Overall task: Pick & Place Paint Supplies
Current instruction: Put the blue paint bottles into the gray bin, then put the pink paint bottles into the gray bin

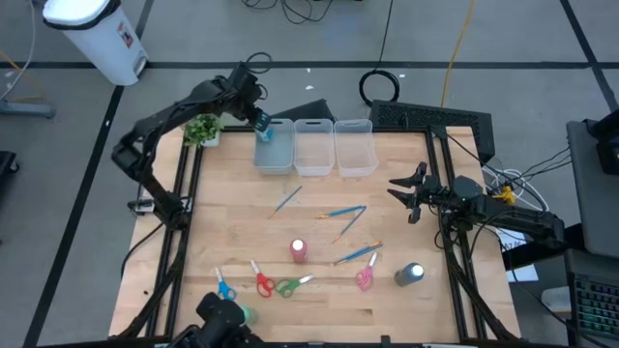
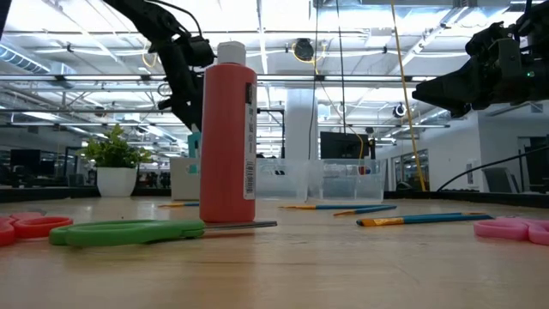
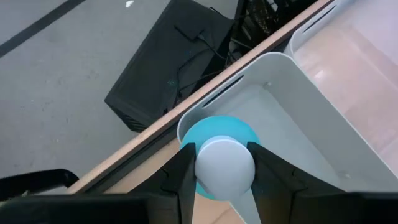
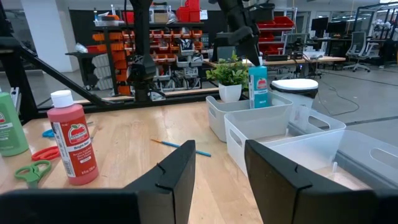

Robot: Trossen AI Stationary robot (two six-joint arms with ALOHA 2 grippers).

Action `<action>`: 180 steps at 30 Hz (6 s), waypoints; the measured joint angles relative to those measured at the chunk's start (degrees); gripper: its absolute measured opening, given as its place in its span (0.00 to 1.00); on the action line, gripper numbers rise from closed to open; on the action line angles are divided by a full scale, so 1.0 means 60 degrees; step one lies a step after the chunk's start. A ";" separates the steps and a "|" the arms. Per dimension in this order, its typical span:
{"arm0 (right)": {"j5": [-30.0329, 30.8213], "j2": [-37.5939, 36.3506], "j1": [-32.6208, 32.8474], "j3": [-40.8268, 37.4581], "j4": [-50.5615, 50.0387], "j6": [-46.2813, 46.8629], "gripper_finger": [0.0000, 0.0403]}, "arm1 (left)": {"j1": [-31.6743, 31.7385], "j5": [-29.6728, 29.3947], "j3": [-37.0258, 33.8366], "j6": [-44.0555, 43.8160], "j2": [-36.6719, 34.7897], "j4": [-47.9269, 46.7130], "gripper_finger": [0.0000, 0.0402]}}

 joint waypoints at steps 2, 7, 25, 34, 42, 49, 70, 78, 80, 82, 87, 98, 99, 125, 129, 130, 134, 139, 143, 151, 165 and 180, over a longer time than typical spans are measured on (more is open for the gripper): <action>-0.0001 0.0001 0.0001 0.0000 0.0000 0.0000 0.32 | -0.0014 0.0004 0.0000 -0.0026 0.0121 0.0035 0.31; 0.0001 -0.0002 -0.0001 0.0000 0.0000 0.0002 0.32 | -0.0132 -0.0225 0.0006 -0.0034 0.0349 0.0111 0.31; 0.0000 0.0000 -0.0001 0.0000 0.0000 0.0002 0.32 | -0.0555 -0.0812 0.0004 0.0008 0.0418 0.0314 0.37; 0.0002 0.0001 0.0001 0.0000 0.0000 0.0004 0.32 | -0.0555 -0.0776 0.0000 -0.0163 0.0418 0.0339 0.40; 0.0002 -0.0002 0.0001 0.0000 0.0000 0.0004 0.32 | -0.0555 -0.0969 0.0000 -0.0223 0.0411 0.0402 0.61; 0.0000 -0.0002 -0.0002 0.0000 0.0000 0.0003 0.32 | -0.0555 -0.0999 0.0000 0.0187 0.0040 0.0463 0.72; -0.0001 -0.0002 0.0000 0.0000 0.0000 0.0003 0.32 | -0.2440 -0.0707 0.0000 -0.0018 -0.2583 0.0456 0.73; 0.0002 -0.0002 -0.0002 0.0000 0.0000 0.0000 0.32 | -0.4178 -0.0710 0.0000 -0.0006 -0.3040 0.0456 0.72; -0.0001 -0.0001 -0.0002 0.0000 0.0000 0.0001 0.32 | -0.4645 -0.0703 0.0000 0.0004 -0.3050 0.0456 0.72; 0.0000 0.0000 0.0000 0.0000 0.0000 0.0001 0.32 | -0.5084 -0.0704 -0.0004 0.0005 -0.3050 0.0452 0.73; -0.0001 0.0001 -0.0001 0.0000 0.0000 0.0002 0.32 | -0.6162 -0.0707 -0.0001 0.0004 -0.3050 0.0449 0.72; 0.0002 0.0001 0.0001 0.0000 0.0000 0.0004 0.32 | -0.8050 -0.0707 -0.0002 -0.0174 -0.3050 0.0449 0.72; -0.0001 0.0001 -0.0002 0.0000 0.0000 0.0004 0.32 | -0.8199 -0.0707 -0.0001 -0.0174 -0.3050 0.0449 0.72; -0.0001 0.0001 -0.0002 0.0000 0.0000 0.0004 0.32 | -1.0390 -0.0099 -0.0560 -0.0525 -0.2946 0.0287 0.73; 0.0001 -0.0001 -0.0002 0.0000 0.0000 0.0001 0.32 | -1.0401 -0.0138 -0.1126 -0.0413 -0.2889 0.0609 0.72; -0.0001 0.0001 0.0000 0.0000 0.0000 0.0001 0.32 | -1.0401 -0.0138 -0.1275 -0.0412 -0.2890 0.0754 0.72; -0.0001 -0.0002 0.0001 0.0000 0.0000 0.0000 0.32 | -1.0401 -0.0166 -0.1818 -0.0378 -0.2893 0.0955 0.72; 0.0001 -0.0002 0.0001 0.0000 0.0000 0.0002 0.32 | -1.0419 -0.0160 -0.2224 -0.0419 -0.2900 0.0937 0.71; 0.0002 0.0001 0.0001 0.0000 0.0000 0.0003 0.32 | -1.0553 -0.0164 -0.2736 -0.0149 -0.3087 0.1169 0.71; 0.0002 -0.0001 -0.0002 0.0000 0.0000 0.0004 0.32 | -1.0616 -0.0160 -0.4713 0.0234 -0.4294 0.3183 0.71; 0.0000 0.0001 -0.0002 0.0000 0.0000 0.0001 0.32 | -1.0623 0.0786 -0.8574 -0.0558 -0.5961 1.0581 0.71; 0.0001 0.0001 -0.0001 0.0000 0.0002 0.0004 0.32 | -1.0733 0.0324 -0.5712 -0.1566 -0.4712 0.7902 0.71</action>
